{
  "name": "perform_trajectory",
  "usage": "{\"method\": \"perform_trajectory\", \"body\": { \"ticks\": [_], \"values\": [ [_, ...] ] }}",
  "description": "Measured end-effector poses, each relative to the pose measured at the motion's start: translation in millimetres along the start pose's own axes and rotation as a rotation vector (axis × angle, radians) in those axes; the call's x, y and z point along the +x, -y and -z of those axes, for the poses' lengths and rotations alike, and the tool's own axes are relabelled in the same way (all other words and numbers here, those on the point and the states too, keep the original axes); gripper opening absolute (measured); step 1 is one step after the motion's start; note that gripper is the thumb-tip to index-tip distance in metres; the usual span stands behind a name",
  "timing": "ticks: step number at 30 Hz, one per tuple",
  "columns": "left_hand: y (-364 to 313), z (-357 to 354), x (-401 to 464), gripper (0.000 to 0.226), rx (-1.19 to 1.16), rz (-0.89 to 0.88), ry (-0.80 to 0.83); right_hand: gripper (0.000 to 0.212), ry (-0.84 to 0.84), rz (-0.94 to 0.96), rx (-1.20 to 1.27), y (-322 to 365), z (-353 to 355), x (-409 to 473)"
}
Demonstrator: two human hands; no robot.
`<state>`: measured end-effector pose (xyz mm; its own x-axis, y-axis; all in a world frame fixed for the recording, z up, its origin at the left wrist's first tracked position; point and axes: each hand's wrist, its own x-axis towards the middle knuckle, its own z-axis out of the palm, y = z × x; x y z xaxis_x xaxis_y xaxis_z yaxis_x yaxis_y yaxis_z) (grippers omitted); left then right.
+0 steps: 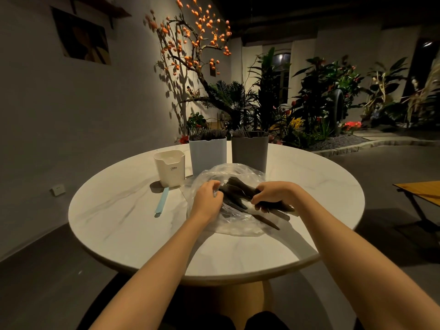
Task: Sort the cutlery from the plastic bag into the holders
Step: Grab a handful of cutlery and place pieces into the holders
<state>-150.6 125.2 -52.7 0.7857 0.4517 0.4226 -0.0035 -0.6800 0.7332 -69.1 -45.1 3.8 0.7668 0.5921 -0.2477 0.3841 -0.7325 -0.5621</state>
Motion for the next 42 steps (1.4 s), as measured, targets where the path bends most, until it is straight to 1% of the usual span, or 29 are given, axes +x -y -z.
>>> {"method": "perform_trajectory", "body": {
  "ticks": [4, 8, 14, 17, 19, 25, 27, 29, 32, 35, 38, 42],
  "values": [
    [-1.2, 0.0, 2.8, 0.035, -0.006, -0.005, 0.000, 0.016, 0.053, 0.015, 0.067, -5.5, 7.9, -8.0],
    [-0.5, 1.1, 8.8, 0.038, -0.062, 0.067, -0.016, 0.014, 0.119, 0.045, 0.138, -9.8, 11.0, -14.2],
    [-8.0, 0.7, 16.4, 0.033, -0.131, 0.122, -0.023, 0.008, 0.154, 0.124, 0.213, -11.2, 12.0, -18.0],
    [-10.2, -1.9, 21.3, 0.029, -0.180, 0.105, -0.032, 0.010, 0.143, 0.149, 0.215, -9.9, 12.1, -19.0],
    [-12.9, -2.2, 24.0, 0.030, -0.221, 0.091, -0.053, 0.012, 0.119, 0.163, 0.199, -7.6, 13.3, -17.7],
    [-29.9, 10.6, 30.6, 0.033, -0.319, 0.025, -0.165, 0.021, 0.015, 0.202, 0.168, -1.8, 13.5, -6.7],
    [-36.9, 16.0, 34.0, 0.033, -0.343, 0.001, -0.217, 0.021, 0.038, 0.230, 0.226, -0.2, 15.8, -5.3],
    [-37.1, 18.5, 41.1, 0.033, -0.349, -0.010, -0.251, 0.016, 0.087, 0.272, 0.278, 2.3, 18.7, -6.6],
    [-35.3, 19.6, 48.1, 0.030, -0.331, 0.015, -0.265, 0.014, 0.115, 0.317, 0.303, 6.9, 21.6, -6.8],
    [-35.2, 20.9, 50.6, 0.027, -0.340, 0.001, -0.281, 0.011, 0.159, 0.309, 0.302, 8.6, 22.8, -4.5],
    [-33.7, 20.9, 53.6, 0.027, -0.410, -0.005, -0.243, 0.009, 0.227, 0.272, 0.282, 5.9, 23.4, -3.5],
    [-30.3, 23.1, 56.5, 0.029, -0.551, 0.006, -0.105, 0.009, 0.321, 0.245, 0.268, 1.0, 23.4, -4.9]
  ]
}}
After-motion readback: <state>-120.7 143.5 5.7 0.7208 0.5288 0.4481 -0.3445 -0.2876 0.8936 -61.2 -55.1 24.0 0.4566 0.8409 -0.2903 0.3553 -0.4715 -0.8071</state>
